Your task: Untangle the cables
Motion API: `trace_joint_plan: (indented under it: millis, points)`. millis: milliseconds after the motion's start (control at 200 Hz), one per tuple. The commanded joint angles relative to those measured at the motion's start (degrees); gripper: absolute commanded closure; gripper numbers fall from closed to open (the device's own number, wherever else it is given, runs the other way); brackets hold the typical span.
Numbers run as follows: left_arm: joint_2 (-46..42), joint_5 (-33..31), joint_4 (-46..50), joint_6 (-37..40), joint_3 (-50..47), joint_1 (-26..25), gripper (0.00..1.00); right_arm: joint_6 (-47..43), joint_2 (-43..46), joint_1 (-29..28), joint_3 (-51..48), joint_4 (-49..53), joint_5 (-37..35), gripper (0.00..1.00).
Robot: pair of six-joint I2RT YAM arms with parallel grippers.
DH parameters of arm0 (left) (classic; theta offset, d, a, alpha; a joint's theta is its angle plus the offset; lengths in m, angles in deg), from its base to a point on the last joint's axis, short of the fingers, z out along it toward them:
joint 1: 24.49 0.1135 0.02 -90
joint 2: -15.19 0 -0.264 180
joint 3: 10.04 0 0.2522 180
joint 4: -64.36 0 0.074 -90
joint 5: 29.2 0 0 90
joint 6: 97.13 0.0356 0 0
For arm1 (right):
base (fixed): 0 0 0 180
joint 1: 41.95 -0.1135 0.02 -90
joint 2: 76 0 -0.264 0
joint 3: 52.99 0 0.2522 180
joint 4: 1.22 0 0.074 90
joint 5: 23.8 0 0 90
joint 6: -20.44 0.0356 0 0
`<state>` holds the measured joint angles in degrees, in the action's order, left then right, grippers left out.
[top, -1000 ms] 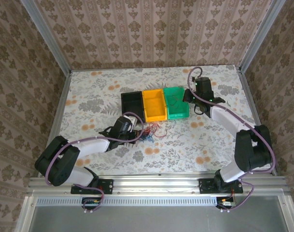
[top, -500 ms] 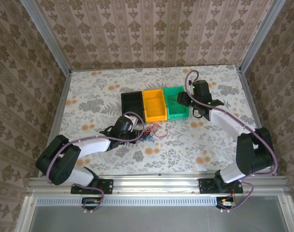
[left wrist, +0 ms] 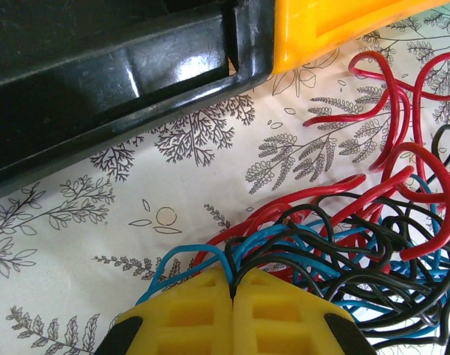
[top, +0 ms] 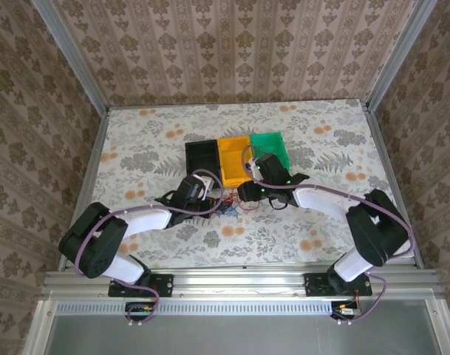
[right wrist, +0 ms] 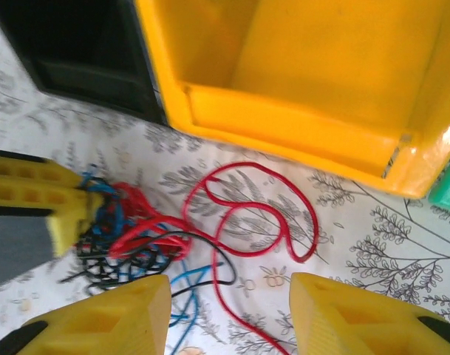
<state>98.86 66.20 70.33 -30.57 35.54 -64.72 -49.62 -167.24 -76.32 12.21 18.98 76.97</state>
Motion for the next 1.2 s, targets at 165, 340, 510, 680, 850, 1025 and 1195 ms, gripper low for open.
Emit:
trace_joint_plan:
  millis: [165, 340, 510, 680, 850, 1025, 1195]
  points:
    - [0.28, 1.01, 3.29, 1.52, 0.09, -0.87, 1.00, -2.34, -8.43, 0.09, 5.39, 1.06, -1.49, 0.55]
    - [0.02, 1.01, 3.53, 1.62, -0.08, -0.90, 1.00, -3.50, -11.31, 0.09, 7.30, 1.15, -1.68, 0.56]
    - [0.17, 1.36, 3.55, 1.56, -0.26, -0.88, 1.00, -4.42, -12.77, 0.09, 8.25, 0.95, -2.82, 0.56]
    - [0.15, 0.86, 3.82, 1.31, -0.44, -0.90, 1.00, -4.92, -12.67, 0.05, 8.25, 0.97, -3.64, 0.83]
    - [0.34, -2.21, 4.74, 0.29, -0.46, -0.84, 1.00, -3.74, -8.06, 0.57, 4.61, -0.25, -6.10, 1.00]
    - [0.85, -6.94, 6.54, -1.86, -0.37, -0.82, 1.00, 1.19, 1.06, 2.74, -2.06, -1.24, -11.79, 1.00]
    - [0.94, -9.65, 7.53, -3.42, -0.61, -0.32, 1.00, 8.53, 10.84, 5.55, -9.23, -0.54, -19.38, 1.00]
